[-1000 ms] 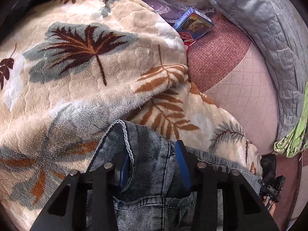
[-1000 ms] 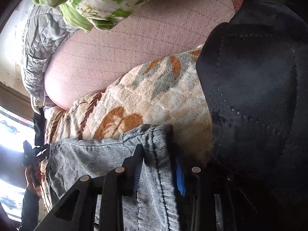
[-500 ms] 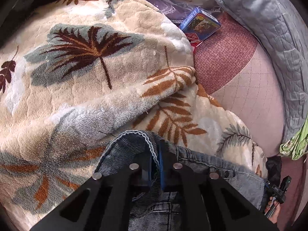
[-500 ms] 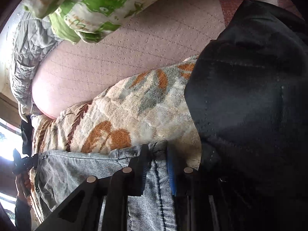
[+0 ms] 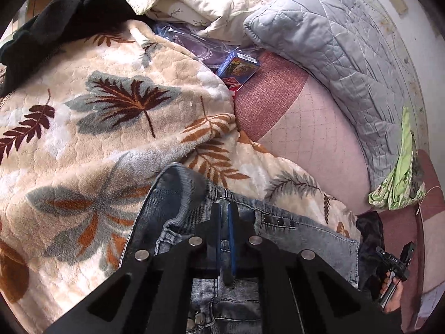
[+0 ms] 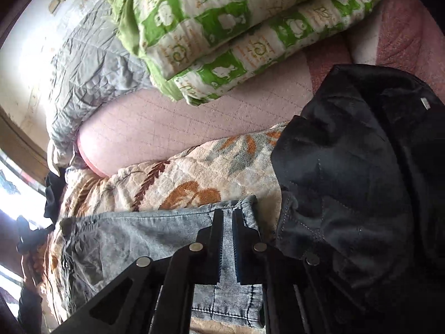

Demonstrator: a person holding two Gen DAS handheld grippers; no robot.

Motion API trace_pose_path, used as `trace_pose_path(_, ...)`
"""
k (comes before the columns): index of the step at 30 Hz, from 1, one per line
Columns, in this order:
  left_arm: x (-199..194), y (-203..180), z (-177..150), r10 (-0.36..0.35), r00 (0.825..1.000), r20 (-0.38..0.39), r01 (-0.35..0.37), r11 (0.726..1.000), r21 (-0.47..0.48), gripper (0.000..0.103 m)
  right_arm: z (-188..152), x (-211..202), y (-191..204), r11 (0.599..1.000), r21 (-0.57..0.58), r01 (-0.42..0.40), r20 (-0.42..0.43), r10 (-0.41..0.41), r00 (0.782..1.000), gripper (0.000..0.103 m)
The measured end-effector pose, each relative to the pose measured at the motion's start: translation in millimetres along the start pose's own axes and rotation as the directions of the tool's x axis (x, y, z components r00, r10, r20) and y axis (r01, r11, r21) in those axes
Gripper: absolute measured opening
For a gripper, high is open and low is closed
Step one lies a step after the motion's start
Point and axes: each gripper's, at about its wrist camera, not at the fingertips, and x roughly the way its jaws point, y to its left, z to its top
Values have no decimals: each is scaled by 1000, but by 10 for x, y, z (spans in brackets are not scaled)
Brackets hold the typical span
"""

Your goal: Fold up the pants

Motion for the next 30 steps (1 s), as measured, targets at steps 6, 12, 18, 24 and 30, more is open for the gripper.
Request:
trace_pose_path(6,208,122,-18,46,998,-39,-46,999,-17,4,11,454,24,998,-14,60,-101,-61,993,53)
trace_pose_path(12,440,240,135,29,998,-60,-32,998,-52,47,114,957,-86,992,-20,121,-164,-123,979,53)
trace_pose_path(18,698,298,267,-9,995,-102,-3,993,-121,49,98,1098,-83,994,-49,103,-178,-110,978,39)
trace_pose_path(24,697,377,352,74,997,-39,-80,974,-212,50,95,1074,-51,993,-56,104,-181,-113,977,33)
trace_pose_path(30,807,390,318,140,987,-84,-150,980,-129,50,91,1099,-65,994,-46,99,-176,-105,979,33)
